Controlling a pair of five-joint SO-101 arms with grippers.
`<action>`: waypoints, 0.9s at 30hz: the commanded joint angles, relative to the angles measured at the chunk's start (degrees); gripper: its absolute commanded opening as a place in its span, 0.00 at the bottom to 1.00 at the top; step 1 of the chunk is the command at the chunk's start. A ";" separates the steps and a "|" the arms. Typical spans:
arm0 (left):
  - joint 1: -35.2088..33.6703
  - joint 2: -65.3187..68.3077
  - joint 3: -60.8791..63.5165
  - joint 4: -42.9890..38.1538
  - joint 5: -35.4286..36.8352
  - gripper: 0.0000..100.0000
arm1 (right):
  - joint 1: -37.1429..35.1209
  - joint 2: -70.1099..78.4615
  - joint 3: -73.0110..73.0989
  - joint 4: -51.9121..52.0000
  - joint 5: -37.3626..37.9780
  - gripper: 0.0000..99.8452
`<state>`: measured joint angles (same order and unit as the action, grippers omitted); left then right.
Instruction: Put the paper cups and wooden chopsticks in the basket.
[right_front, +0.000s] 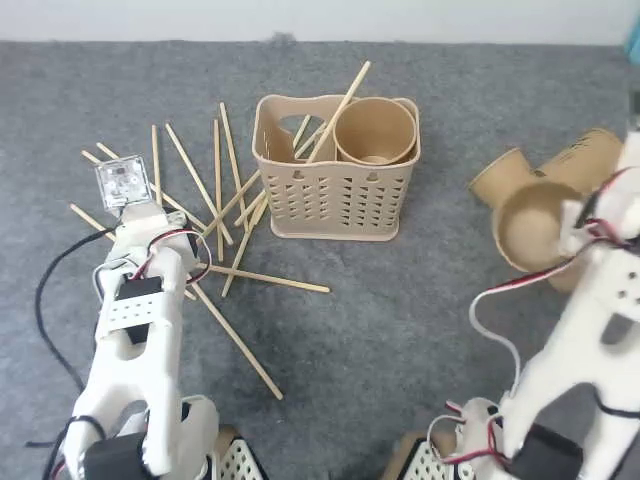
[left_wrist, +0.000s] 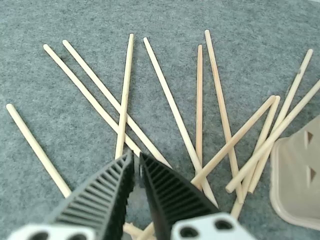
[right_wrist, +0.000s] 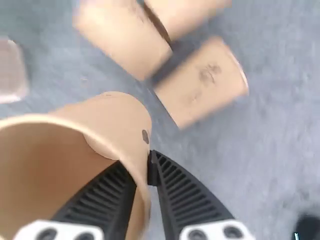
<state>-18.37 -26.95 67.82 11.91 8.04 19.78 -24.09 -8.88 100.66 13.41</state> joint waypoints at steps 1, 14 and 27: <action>-0.53 0.26 -1.01 -1.76 -0.62 0.02 | -6.73 -2.33 -7.30 2.33 -5.98 0.01; -0.53 0.26 -0.75 -3.60 -0.62 0.02 | -30.99 -0.13 -19.69 -12.26 -15.03 0.01; -2.02 0.26 -0.92 -3.78 -0.53 0.02 | -33.71 14.81 -20.13 -22.02 -12.04 0.01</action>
<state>-20.04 -26.95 67.82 9.89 7.96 -13.19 -9.41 -26.73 81.58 0.13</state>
